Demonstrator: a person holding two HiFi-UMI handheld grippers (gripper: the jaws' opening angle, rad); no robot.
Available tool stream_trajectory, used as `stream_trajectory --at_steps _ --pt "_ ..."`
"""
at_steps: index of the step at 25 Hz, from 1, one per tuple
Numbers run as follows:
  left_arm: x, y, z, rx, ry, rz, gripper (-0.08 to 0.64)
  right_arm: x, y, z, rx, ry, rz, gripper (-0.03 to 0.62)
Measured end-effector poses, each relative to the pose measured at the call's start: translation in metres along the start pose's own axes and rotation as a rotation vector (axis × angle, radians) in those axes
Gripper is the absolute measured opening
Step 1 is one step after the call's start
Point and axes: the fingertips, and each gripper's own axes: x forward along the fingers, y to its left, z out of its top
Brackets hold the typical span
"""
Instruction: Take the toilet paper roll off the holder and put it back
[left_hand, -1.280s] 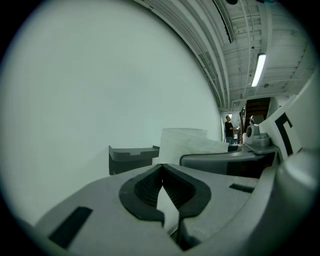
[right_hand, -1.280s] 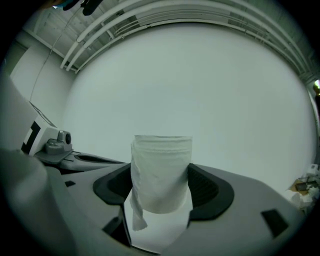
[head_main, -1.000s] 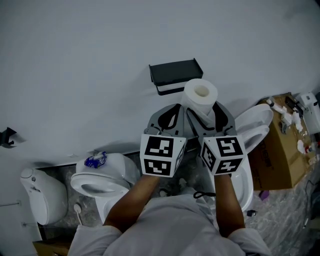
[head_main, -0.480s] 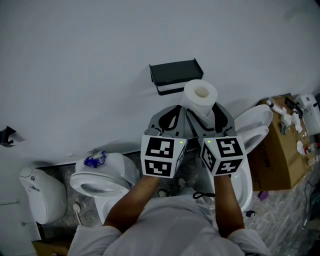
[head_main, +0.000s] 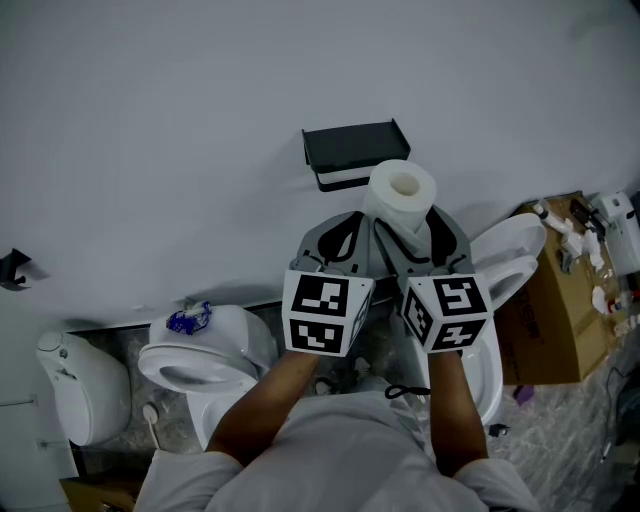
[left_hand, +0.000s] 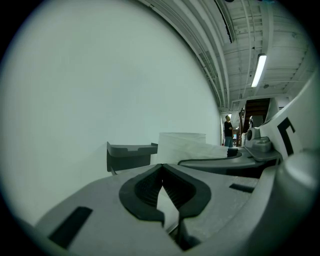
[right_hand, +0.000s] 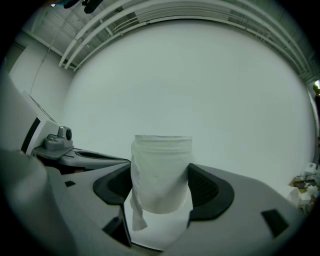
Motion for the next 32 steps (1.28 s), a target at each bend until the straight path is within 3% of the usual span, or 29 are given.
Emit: stream_trajectory --at_steps 9,32 --pt "0.004 0.004 0.004 -0.013 0.003 0.000 0.005 0.003 -0.004 0.011 -0.003 -0.009 0.007 0.334" --pt "0.025 0.037 0.012 -0.022 -0.003 0.070 0.005 0.036 -0.022 0.088 -0.027 -0.098 0.095 0.334"
